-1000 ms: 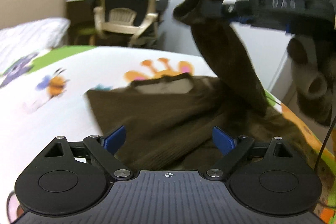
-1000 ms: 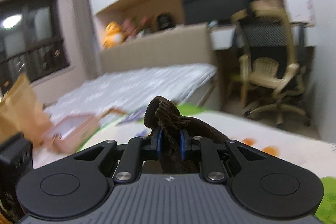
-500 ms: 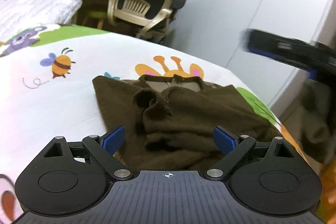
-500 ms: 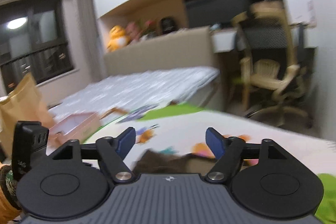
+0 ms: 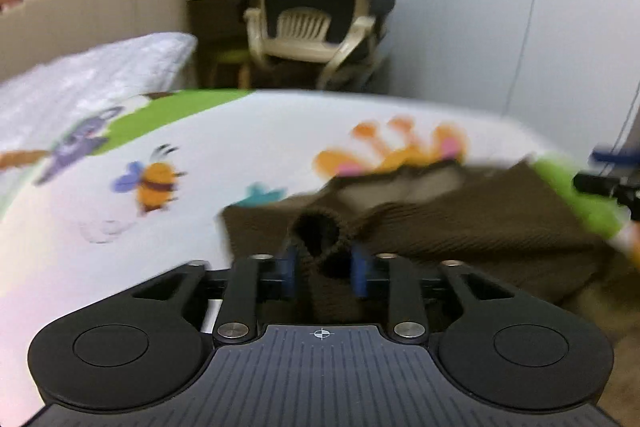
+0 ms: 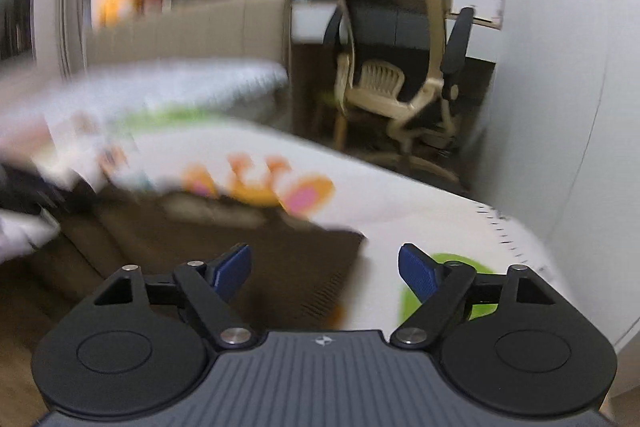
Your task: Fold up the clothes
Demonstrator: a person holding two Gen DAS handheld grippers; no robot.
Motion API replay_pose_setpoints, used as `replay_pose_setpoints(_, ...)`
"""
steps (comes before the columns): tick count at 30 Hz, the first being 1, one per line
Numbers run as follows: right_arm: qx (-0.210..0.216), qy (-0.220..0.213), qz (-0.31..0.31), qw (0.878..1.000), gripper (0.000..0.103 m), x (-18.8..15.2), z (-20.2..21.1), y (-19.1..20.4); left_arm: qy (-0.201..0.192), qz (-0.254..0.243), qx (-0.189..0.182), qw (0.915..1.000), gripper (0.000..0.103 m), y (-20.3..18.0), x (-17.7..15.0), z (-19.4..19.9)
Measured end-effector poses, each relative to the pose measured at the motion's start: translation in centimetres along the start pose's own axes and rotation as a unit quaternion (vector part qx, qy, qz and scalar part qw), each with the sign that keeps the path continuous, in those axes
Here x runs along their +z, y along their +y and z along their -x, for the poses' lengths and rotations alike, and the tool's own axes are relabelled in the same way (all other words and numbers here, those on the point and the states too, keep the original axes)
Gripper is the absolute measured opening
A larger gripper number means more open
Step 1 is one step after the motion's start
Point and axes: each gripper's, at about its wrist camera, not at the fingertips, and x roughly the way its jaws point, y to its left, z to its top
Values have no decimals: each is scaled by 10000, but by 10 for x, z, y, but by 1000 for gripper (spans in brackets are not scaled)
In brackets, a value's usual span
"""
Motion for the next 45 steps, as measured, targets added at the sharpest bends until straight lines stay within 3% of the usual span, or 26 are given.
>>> replay_pose_setpoints(3, -132, 484, 110, 9987, 80, -6, -24, -4, 76, -245, 132, 9996, 78, 2, -6, 7)
replay_pose_setpoints(8, -293, 438, 332, 9981, 80, 2, -17, 3, -165, -396, 151, 9990, 81, -5, 3, 27)
replay_pose_setpoints(14, 405, 227, 236, 9986, 80, 18, 1, 20, -98, -266, 28, 9996, 86, -4, 12, 19)
replay_pose_setpoints(17, 350, 388, 619, 9967, 80, 9, -9, 38, -23, 16, -135, 9999, 92, 3, 12, 19)
replay_pose_setpoints(20, 312, 454, 578, 9968, 81, 2, -17, 41, -39, 100, -266, 9996, 94, 3, 14, 23)
replay_pose_setpoints(23, 304, 420, 565, 9971, 81, 5, -12, 40, -33, -46, -133, 9999, 94, -2, 15, 19)
replay_pose_setpoints(28, 306, 362, 546, 9974, 83, 10, -5, 37, 362, -1, 174, 9992, 96, 6, 7, -11)
replay_pose_setpoints(31, 290, 526, 469, 9971, 87, 3, -12, 34, 495, 21, 134, 9987, 99, 11, -4, -26)
replay_pose_setpoints(36, 619, 520, -72, 9967, 87, 9, -5, 13, 442, 386, -145, 9982, 98, 26, 0, -18)
replay_pose_setpoints(39, 802, 380, -835, 9925, 86, 21, 1, -18, 362, 921, -473, 9940, 98, 46, 8, -11)
replay_pose_setpoints(42, 771, 493, -1310, 9872, 66, 30, -11, -40, 446, 1503, -565, 9860, 98, 63, 14, -16)
replay_pose_setpoints(45, 768, 827, -1661, 9796, 60, 35, -41, -47, 649, 1965, -688, 9759, 98, 72, 16, -35)
